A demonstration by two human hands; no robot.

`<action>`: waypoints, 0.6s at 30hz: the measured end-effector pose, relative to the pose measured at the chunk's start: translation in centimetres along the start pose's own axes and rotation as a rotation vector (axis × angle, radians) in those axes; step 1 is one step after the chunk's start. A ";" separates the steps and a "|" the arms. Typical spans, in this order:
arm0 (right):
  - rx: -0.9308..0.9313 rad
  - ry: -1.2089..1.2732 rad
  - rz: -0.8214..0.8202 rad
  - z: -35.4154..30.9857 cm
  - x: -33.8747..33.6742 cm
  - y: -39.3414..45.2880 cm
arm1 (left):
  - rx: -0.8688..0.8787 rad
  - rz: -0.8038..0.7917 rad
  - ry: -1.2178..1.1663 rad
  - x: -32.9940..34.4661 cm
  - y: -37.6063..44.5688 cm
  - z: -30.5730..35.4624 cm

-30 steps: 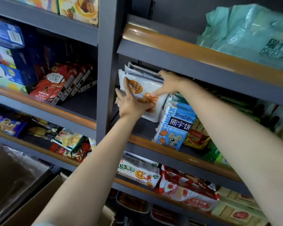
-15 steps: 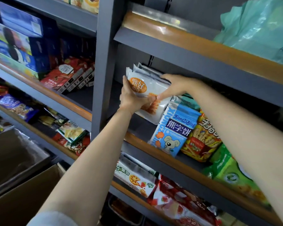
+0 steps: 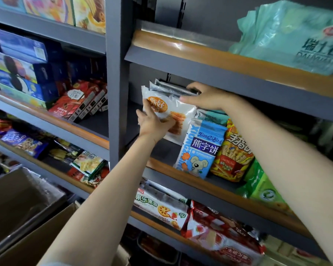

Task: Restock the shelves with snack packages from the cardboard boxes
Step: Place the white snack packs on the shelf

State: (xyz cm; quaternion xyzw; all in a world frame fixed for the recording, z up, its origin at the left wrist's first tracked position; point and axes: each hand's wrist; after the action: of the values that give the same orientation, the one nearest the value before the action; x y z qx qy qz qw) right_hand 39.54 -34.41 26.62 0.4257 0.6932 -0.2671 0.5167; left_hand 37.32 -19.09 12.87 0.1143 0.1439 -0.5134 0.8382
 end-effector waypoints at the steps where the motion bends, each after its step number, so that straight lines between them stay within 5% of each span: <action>1: -0.001 0.025 0.029 -0.3 0.0 -1.0 | -0.015 0.001 0.002 -0.2 -0.4 0.3; 6: -0.027 0.085 0.296 -0.4 2.1 -6.8 | 0.079 -0.087 -0.146 -1.5 -4.1 1.3; 12: 0.095 0.189 0.929 -0.7 7.8 -15.2 | 0.111 -0.395 -0.334 -2.0 -7.9 0.1; 18: 0.363 0.207 0.596 -0.9 12.4 -16.6 | 0.293 -0.593 -0.061 -2.2 -7.9 -1.7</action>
State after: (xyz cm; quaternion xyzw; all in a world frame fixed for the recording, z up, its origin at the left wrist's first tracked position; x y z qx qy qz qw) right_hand 23.39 -38.02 14.10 0.7186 0.5285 -0.1793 0.4149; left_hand 29.15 -20.21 11.77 0.1714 0.0703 -0.7535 0.6308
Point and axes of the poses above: each hand's wrist, its own y-axis towards the middle knuckle, its own x-axis out of the palm, z = x × y, and after that the axes turned 6 degrees about -x, right-handed
